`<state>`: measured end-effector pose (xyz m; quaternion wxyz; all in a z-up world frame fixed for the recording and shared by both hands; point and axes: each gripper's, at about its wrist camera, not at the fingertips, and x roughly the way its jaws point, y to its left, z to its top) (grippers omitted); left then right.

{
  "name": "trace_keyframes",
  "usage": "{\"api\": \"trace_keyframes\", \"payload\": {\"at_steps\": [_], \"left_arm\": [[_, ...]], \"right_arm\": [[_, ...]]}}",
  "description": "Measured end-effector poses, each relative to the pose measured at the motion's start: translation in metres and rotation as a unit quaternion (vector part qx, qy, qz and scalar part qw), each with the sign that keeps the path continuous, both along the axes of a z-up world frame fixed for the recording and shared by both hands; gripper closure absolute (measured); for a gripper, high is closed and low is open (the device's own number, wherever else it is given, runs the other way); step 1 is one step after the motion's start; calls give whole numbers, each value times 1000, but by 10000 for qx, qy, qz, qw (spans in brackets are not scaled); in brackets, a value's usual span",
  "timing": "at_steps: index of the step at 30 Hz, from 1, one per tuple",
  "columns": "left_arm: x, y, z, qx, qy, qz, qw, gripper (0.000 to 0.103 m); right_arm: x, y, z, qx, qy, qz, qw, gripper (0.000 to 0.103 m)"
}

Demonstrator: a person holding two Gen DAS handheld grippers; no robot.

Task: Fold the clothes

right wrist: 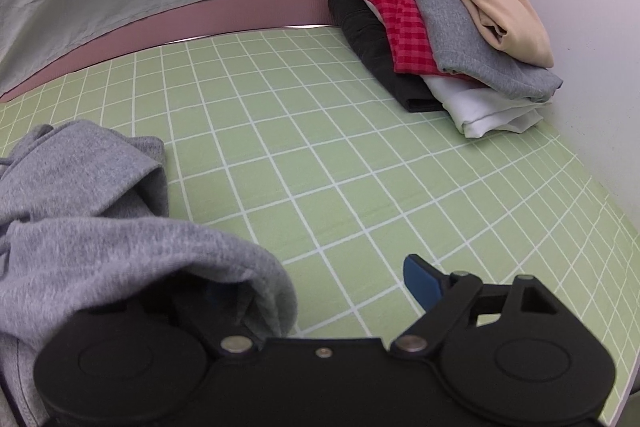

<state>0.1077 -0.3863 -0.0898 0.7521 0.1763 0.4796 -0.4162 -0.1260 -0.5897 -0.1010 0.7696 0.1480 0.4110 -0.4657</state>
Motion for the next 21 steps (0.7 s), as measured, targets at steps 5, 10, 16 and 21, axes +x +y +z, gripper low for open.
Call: {"api": "trace_keyframes", "payload": {"at_steps": [5,10,16,21], "left_arm": [[18,19,11,-120,-277,663,9973,97],[51,62,29,-268,-572,1604,9850,97],[80,123,53,-273,-992,2803,9544,97],[83,172,78,-658,-957,3579,9265,97]], "right_arm": [[-2,2,2,282,-270,252,9989,63],[-2,2,11,-51,-272,442,9986,84],[10,-3,48,-1374,46,913,9863,84],[23,0,102,-2778,118,1228,9527,84]]}}
